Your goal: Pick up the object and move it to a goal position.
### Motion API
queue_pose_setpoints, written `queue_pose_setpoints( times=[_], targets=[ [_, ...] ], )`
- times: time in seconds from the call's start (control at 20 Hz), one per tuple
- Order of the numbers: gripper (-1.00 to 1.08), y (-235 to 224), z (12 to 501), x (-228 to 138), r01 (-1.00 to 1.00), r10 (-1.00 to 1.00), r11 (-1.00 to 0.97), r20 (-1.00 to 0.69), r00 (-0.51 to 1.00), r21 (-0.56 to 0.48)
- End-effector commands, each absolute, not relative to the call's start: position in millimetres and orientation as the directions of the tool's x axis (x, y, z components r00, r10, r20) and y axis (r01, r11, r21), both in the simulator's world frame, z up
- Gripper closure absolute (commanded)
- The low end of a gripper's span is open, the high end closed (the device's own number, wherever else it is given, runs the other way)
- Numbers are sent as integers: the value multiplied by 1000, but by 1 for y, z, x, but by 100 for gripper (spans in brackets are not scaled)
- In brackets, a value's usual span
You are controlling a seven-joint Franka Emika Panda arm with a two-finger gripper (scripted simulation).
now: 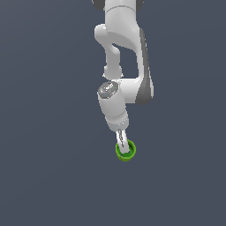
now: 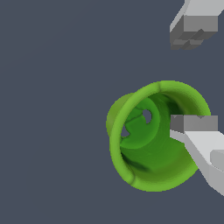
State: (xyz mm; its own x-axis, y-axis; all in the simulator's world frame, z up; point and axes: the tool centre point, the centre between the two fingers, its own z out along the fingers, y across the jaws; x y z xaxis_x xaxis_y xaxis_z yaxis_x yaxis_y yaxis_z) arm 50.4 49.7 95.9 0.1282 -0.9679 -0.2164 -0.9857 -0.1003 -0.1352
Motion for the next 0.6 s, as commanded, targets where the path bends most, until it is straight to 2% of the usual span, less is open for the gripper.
queue_pose_setpoints(
  times=[0.0, 0.35, 0.4, 0.55],
  targets=[
    [-20, 51, 88, 51, -986, -968, -99, -217, 126, -134],
    [-20, 55, 71, 52, -986, -968, -95, -218, 123, -134],
    [108, 55, 71, 52, -986, -968, -95, -218, 123, -134],
    [108, 55, 71, 52, -986, -968, -95, -218, 123, -134]
  ],
)
